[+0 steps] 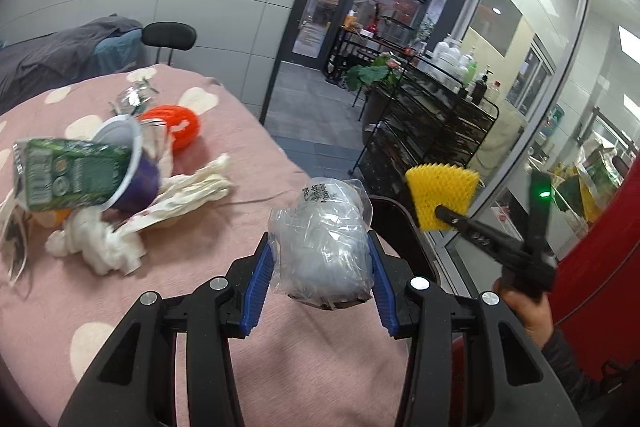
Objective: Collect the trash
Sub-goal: 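Carry both items to the black bin and open both grippers to drop them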
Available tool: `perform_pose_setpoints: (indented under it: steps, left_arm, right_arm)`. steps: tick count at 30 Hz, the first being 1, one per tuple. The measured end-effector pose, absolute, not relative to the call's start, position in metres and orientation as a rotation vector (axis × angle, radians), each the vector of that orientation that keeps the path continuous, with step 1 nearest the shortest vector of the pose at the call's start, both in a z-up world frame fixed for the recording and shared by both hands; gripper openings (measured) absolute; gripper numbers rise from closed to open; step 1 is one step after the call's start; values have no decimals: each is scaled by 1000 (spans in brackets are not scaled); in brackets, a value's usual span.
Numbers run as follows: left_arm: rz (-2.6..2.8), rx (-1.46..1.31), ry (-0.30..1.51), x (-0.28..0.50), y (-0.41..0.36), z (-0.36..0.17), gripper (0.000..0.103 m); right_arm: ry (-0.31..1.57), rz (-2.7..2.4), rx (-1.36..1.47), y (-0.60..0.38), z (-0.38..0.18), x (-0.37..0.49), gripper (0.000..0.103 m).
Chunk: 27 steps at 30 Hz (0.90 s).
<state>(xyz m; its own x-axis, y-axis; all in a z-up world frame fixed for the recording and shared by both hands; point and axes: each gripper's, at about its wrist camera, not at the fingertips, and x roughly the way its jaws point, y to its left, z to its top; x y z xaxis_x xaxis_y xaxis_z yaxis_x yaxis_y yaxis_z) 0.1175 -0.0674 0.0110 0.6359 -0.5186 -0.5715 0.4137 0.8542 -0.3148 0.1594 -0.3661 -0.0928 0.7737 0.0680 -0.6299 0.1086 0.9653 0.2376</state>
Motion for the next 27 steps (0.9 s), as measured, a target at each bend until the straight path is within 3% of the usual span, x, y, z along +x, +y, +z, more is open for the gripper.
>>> perform_pose_setpoints:
  steps: [12, 13, 15, 16, 17, 27]
  left_arm:
    - [-623, -112, 719, 127, -111, 10, 45]
    - [-628, -112, 726, 128, -114, 9, 45]
    - [-644, -112, 739, 131, -120, 7, 45]
    - [-651, -111, 745, 132, -123, 7, 45]
    - [-659, -108, 750, 133, -127, 6, 45]
    - [-785, -59, 822, 156, -197, -3, 45]
  right_arm:
    - [985, -223, 363, -426, -228, 216, 12]
    - [991, -222, 380, -428, -231, 217, 17]
    - [1007, -233, 397, -432, -235, 218, 42]
    - [1003, -245, 400, -433, -237, 218, 63]
    - [991, -258, 398, -434, -236, 216, 75]
    - [891, -311, 408, -442, -208, 173, 86]
